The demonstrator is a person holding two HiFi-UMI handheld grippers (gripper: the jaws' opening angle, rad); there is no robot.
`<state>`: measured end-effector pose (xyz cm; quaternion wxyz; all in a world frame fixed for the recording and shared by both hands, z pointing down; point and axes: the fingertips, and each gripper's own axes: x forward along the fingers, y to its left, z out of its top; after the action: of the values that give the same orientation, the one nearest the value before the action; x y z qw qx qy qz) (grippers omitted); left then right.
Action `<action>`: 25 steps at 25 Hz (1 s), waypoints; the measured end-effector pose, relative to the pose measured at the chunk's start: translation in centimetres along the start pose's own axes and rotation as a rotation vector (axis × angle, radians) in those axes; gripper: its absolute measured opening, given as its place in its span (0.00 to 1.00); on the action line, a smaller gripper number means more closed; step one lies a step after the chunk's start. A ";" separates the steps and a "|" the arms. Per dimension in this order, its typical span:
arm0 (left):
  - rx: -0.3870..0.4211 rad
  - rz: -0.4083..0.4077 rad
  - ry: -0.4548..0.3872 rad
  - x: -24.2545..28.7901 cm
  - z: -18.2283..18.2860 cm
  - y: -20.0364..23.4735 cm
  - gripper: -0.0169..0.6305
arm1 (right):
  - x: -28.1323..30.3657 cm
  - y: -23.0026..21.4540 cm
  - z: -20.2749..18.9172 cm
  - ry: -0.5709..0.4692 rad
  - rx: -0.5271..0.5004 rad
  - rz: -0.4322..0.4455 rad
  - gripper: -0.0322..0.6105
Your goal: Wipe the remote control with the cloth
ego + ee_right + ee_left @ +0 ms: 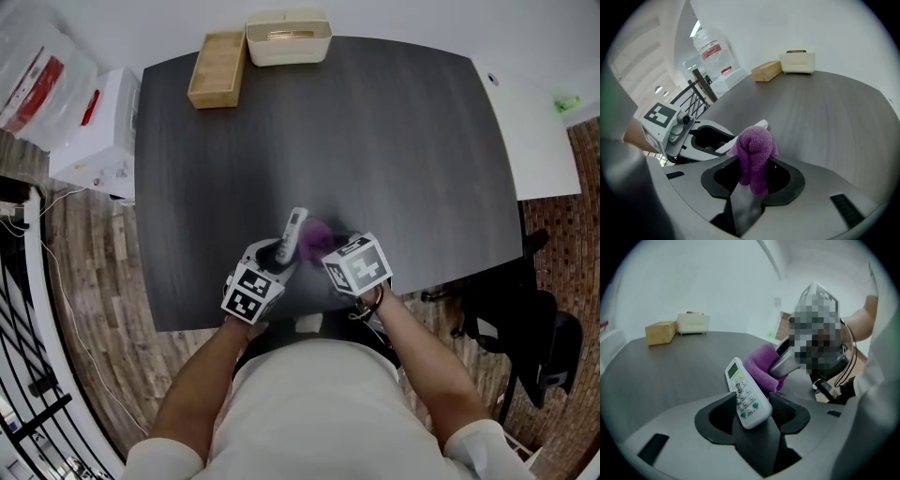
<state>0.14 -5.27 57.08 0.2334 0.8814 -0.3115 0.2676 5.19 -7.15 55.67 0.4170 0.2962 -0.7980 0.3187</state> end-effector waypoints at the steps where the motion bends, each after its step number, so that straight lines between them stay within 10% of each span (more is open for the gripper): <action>1: -0.021 -0.021 -0.008 -0.3 -0.1 -0.2 0.36 | -0.1 0.3 0.0 -0.003 -0.009 0.007 0.26; 7: -0.078 -0.080 -0.020 -1.7 -0.8 -0.9 0.24 | -1.6 1.1 0.0 -0.017 -0.113 -0.034 0.26; 17: -0.052 -0.073 -0.003 -1.6 -1.0 -1.1 0.22 | -0.5 7.9 2.3 0.005 -0.624 -0.060 0.26; 25: -0.133 -0.098 -0.004 -1.7 -1.0 -0.7 0.21 | -0.1 4.6 2.7 0.024 -0.607 -0.148 0.26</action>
<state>-0.83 -3.45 56.62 0.3038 0.8787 -0.2853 0.2327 0.53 -6.33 53.16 0.5178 0.2115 -0.8281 0.0380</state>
